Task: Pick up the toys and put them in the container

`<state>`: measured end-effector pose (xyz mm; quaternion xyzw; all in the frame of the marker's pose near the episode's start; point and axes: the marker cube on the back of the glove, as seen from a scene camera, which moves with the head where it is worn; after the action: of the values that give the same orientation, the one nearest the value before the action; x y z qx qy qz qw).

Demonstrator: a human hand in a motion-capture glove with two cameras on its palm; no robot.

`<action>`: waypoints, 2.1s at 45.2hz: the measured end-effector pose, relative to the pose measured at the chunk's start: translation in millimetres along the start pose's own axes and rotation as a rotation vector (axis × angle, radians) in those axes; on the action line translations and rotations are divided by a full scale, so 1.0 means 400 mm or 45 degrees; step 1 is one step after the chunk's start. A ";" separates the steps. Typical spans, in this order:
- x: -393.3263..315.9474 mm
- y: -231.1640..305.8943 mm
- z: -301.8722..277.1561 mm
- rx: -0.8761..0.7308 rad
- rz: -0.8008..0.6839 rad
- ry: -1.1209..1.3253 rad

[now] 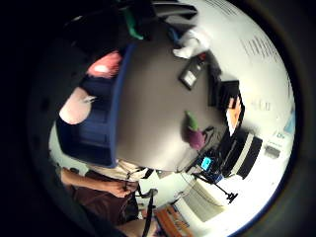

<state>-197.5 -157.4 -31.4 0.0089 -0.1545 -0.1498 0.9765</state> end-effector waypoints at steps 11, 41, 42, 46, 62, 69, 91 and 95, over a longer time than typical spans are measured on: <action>0.407 0.166 -0.080 0.037 0.339 0.099; 0.929 0.260 0.483 -0.128 0.836 0.121; 0.934 0.253 0.489 -0.062 0.849 0.154; 0.948 0.242 0.486 0.119 0.856 0.179; 0.833 0.192 0.316 0.384 0.690 0.027; 0.716 0.192 0.139 0.465 0.540 0.077; 0.130 0.013 -0.056 0.501 0.043 0.209; 0.024 -0.022 -0.033 0.474 -0.047 0.211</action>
<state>-187.4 -169.1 -41.8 0.2045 -0.0985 -0.1353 0.9644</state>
